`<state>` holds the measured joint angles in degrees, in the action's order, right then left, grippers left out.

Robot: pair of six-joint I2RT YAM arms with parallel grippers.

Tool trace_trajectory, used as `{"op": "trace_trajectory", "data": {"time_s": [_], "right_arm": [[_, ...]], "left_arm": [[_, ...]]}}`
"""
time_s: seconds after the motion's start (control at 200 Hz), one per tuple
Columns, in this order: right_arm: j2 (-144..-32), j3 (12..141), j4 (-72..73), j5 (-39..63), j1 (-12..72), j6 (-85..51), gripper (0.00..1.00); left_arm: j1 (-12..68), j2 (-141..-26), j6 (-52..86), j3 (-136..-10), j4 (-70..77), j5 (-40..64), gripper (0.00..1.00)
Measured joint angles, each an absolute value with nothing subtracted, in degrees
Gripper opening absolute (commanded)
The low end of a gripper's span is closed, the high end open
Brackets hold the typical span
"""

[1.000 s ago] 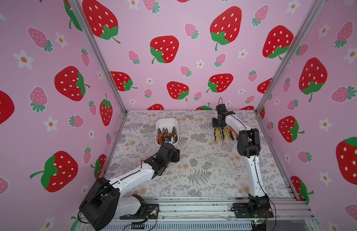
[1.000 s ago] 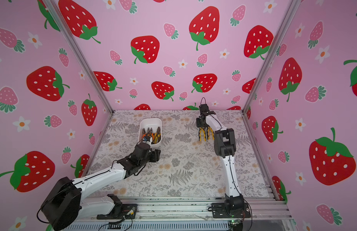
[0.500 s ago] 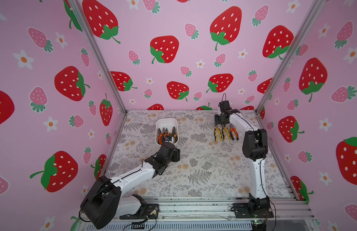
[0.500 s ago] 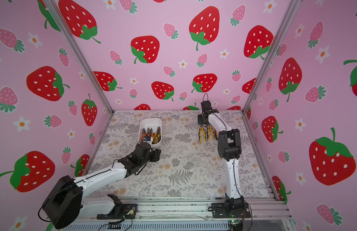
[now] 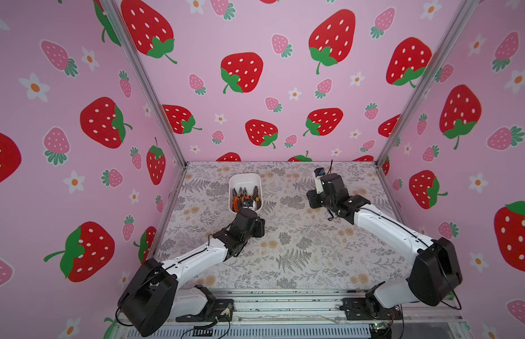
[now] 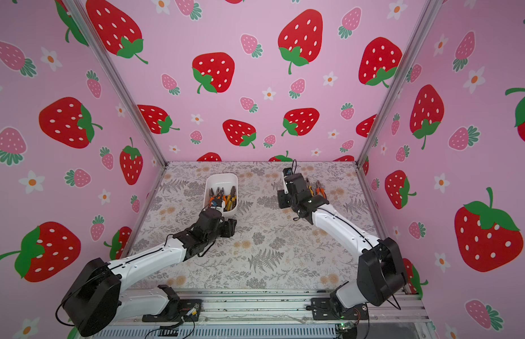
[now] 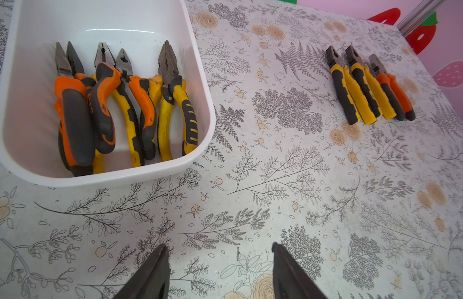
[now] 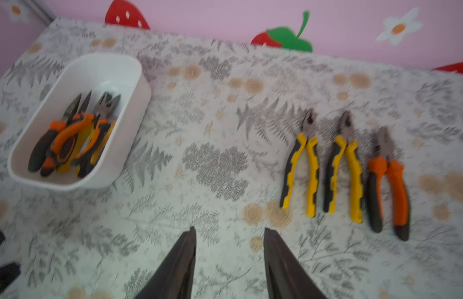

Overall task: Take the pliers out of the storage box
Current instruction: Place the pliers at the center of the board, then pick up the pliers from the storage box.

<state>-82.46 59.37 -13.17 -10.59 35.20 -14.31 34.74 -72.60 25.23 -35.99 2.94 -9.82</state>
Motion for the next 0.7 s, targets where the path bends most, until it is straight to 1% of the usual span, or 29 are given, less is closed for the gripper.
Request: {"op": "trace_trajectory", "data": {"time_s": [0.065, 0.155, 0.345, 0.39, 0.465, 0.545, 0.7], "right_arm": [[-80.58, 51.81, -10.46, -10.70, 39.03, -15.33, 0.48], [-79.66, 45.34, -7.57, -10.81, 43.00, -16.12, 0.48], [-76.25, 40.51, -2.44, -11.90, 45.63, -16.38, 0.50], [-75.11, 40.05, -1.10, -11.97, 45.67, -16.40, 0.51], [-74.35, 39.90, 0.73, -11.99, 45.95, -16.38, 0.51], [-74.59, 39.90, 2.04, -12.05, 46.44, -16.32, 0.51], [-77.36, 40.84, 1.91, -12.86, 47.90, -16.27, 0.51]], "left_arm": [[34.76, -72.31, 25.21, -35.99, 2.96, -9.58, 0.61], [34.79, -71.61, 25.23, -35.97, 2.96, -9.37, 0.60], [34.79, -70.13, 25.10, -35.99, 2.15, -9.63, 0.64], [34.74, -70.48, 24.45, -36.80, 0.69, -10.00, 0.66], [34.63, -72.75, 22.28, -40.93, -3.75, -11.77, 0.70], [33.50, -76.44, 20.78, -47.51, -8.05, -13.28, 0.70], [26.48, -83.00, 19.70, -59.31, -15.00, -12.56, 0.70]]}}
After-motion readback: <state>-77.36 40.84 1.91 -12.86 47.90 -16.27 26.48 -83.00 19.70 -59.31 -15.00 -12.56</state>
